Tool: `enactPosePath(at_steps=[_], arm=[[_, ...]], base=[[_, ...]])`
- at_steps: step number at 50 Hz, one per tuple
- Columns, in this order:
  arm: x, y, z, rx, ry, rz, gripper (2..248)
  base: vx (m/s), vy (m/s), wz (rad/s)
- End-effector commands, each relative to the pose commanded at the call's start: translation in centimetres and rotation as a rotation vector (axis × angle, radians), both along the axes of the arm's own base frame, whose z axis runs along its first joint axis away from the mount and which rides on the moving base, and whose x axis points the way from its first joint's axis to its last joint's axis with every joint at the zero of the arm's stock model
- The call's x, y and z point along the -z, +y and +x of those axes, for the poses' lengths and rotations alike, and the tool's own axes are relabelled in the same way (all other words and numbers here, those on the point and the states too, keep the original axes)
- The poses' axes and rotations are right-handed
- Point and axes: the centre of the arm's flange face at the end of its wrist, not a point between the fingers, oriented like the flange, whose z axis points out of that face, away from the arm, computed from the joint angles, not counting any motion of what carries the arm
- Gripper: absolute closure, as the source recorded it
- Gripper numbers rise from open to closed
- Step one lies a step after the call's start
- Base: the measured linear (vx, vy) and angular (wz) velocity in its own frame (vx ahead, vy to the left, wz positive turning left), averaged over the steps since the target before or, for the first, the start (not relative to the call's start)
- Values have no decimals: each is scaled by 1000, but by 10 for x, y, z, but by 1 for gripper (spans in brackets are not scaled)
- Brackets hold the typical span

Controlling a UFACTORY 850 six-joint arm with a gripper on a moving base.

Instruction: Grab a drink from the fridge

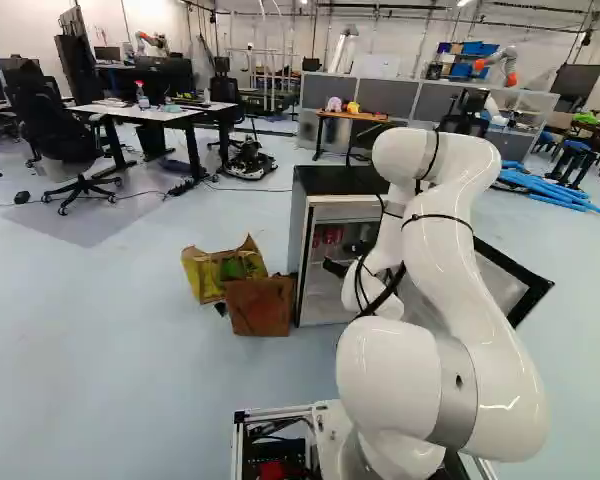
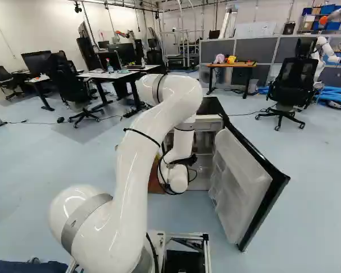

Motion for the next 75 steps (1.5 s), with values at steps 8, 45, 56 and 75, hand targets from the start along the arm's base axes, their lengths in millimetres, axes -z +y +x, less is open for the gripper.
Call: enactPosePath(at_steps=[8, 45, 56, 75], arm=[[13, -1, 10, -6, -6, -2, 3], [42, -13, 52, -13, -85, -25, 3], [47, -20, 64, -14, -106, -32, 3], [53, -29, 81, -19, -138, -43, 3]], base=[[0, 0, 0], [0, 0, 0], [0, 0, 0], [0, 0, 0]])
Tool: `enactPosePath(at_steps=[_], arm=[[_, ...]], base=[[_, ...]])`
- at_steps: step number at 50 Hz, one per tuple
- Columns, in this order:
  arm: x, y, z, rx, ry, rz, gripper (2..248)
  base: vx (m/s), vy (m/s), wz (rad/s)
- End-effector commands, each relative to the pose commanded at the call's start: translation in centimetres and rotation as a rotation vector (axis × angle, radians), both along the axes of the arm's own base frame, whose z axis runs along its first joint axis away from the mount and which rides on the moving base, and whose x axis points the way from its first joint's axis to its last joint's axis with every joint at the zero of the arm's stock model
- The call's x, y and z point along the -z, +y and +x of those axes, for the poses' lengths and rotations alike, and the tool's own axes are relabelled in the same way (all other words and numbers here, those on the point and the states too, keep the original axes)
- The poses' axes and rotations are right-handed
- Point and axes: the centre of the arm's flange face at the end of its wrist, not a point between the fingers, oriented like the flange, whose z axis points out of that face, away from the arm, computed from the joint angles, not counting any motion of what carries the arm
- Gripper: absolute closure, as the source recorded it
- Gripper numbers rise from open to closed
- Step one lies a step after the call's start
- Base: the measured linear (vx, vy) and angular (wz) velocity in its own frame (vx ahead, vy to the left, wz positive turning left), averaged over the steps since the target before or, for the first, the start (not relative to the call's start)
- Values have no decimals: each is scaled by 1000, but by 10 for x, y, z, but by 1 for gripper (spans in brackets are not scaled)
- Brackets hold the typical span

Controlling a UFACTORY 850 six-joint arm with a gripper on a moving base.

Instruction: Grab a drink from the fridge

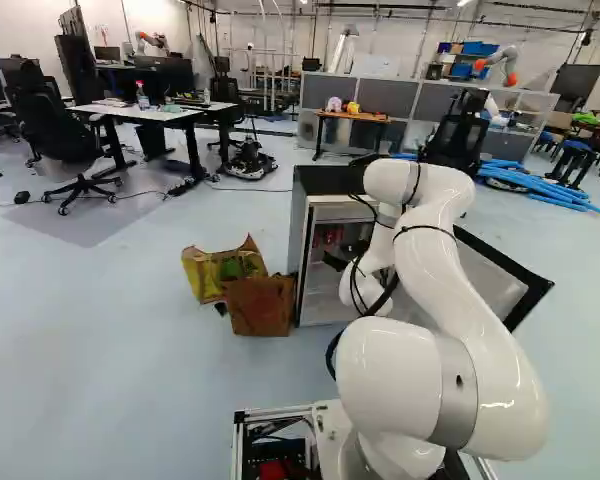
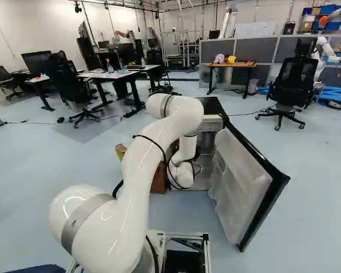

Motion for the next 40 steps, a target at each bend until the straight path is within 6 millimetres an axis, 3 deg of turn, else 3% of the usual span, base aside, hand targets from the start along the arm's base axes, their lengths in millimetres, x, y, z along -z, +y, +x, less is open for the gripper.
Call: enactPosePath(at_steps=[40], arm=[[8, -1, 23, -123, -51, -1, 3]], base=[[0, 0, 0]])
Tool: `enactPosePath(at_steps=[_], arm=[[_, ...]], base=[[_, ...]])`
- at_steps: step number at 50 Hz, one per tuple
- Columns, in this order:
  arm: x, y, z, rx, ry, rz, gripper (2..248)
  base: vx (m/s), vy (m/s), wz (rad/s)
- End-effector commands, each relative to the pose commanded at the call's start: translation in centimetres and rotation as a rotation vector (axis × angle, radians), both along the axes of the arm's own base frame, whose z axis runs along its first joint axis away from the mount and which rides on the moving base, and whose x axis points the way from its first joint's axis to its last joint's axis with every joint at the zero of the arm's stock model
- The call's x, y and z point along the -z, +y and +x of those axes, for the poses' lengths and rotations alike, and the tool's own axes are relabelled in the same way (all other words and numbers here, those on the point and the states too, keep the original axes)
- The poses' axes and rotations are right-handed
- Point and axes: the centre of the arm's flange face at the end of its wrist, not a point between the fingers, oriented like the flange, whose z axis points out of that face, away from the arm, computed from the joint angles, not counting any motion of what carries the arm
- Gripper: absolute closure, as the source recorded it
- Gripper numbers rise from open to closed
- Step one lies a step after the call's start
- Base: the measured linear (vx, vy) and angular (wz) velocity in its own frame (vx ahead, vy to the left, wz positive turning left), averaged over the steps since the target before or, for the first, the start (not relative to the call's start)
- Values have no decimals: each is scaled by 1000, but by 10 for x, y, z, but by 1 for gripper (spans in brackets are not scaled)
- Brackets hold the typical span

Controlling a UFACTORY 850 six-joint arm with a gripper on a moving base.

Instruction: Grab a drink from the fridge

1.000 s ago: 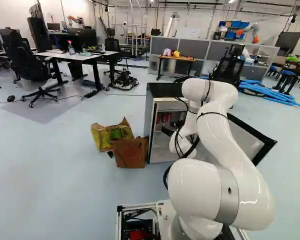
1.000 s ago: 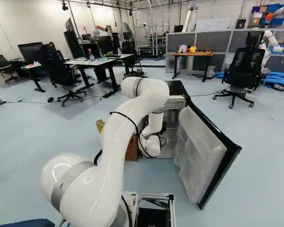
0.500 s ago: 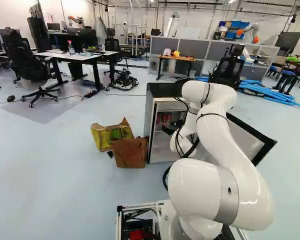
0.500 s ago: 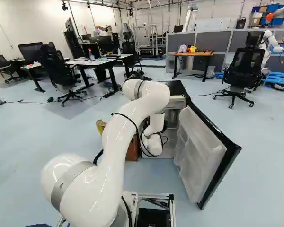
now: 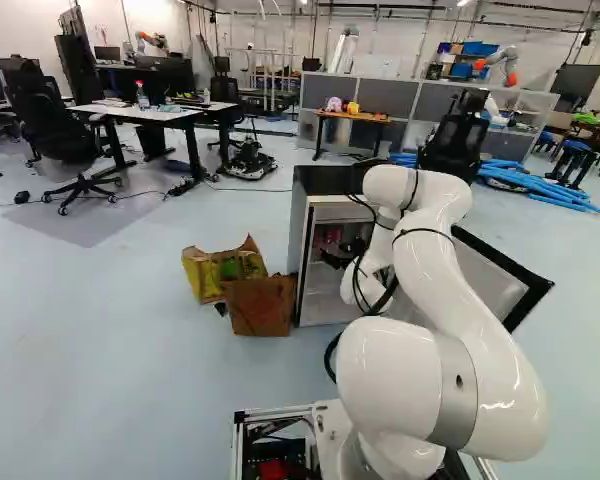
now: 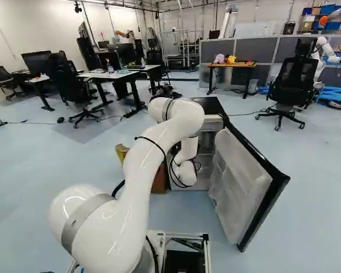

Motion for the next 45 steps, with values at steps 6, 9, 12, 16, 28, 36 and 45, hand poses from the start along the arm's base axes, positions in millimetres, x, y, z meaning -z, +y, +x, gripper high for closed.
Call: enactPosePath(at_steps=[6, 9, 12, 16, 28, 36, 45], arm=[[2, 2, 4, -29, -4, -2, 3], [3, 3, 7, -44, -4, -3, 3], [4, 3, 9, -57, -4, -5, 3], [6, 4, 12, -74, -2, -8, 3], [11, 4, 23, -94, -11, -17, 3], [13, 2, 30, -95, -25, -24, 3], [16, -1, 38, -95, -40, -31, 3]], base=[[0, 0, 0], [0, 0, 0], [0, 0, 0], [0, 0, 0], [0, 0, 0], [0, 0, 0], [0, 0, 0]])
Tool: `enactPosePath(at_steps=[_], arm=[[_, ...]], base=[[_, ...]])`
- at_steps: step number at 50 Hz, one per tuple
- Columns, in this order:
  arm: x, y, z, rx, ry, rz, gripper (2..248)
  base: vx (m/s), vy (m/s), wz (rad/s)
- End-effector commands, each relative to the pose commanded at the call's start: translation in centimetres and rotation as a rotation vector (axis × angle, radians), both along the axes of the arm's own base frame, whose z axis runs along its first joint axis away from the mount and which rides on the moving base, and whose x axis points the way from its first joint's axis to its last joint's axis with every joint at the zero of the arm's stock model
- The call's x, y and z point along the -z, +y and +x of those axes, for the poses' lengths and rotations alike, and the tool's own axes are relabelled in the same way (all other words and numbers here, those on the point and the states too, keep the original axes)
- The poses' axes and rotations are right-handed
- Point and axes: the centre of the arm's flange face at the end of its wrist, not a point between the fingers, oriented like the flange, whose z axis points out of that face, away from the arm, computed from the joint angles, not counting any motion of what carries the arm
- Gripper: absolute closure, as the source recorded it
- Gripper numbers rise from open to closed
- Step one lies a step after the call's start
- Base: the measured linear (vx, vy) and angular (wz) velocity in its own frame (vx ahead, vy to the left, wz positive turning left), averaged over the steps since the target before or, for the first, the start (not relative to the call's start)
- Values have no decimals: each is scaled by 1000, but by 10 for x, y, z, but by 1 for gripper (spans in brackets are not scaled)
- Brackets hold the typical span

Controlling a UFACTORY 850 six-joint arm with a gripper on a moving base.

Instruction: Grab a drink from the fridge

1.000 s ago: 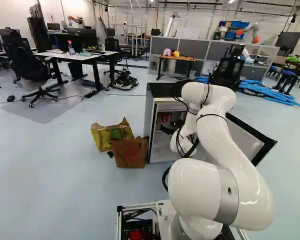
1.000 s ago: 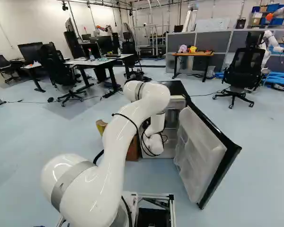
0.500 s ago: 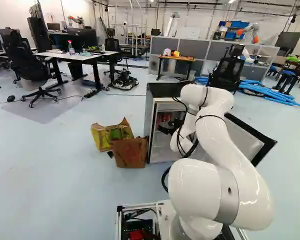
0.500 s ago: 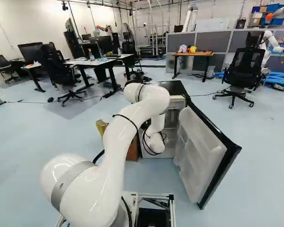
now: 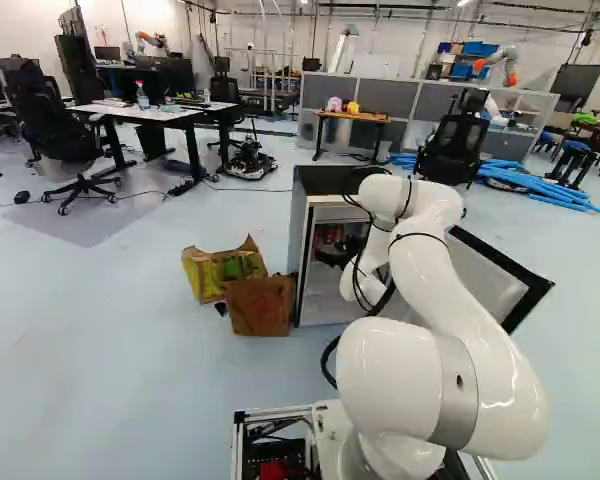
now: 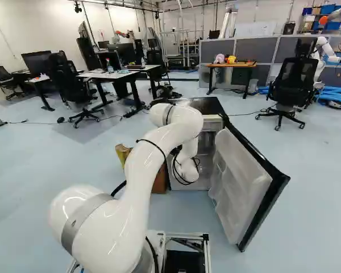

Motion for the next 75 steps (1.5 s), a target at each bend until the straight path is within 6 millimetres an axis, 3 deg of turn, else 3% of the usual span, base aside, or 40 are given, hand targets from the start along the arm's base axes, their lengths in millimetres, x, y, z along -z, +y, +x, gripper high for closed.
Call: enactPosePath(at_steps=[28, 75], arm=[[7, -11, 17, -3, -37, -15, 3], [29, -10, 51, -63, -1, -75, 3]], base=[[0, 0, 0], [0, 0, 0]])
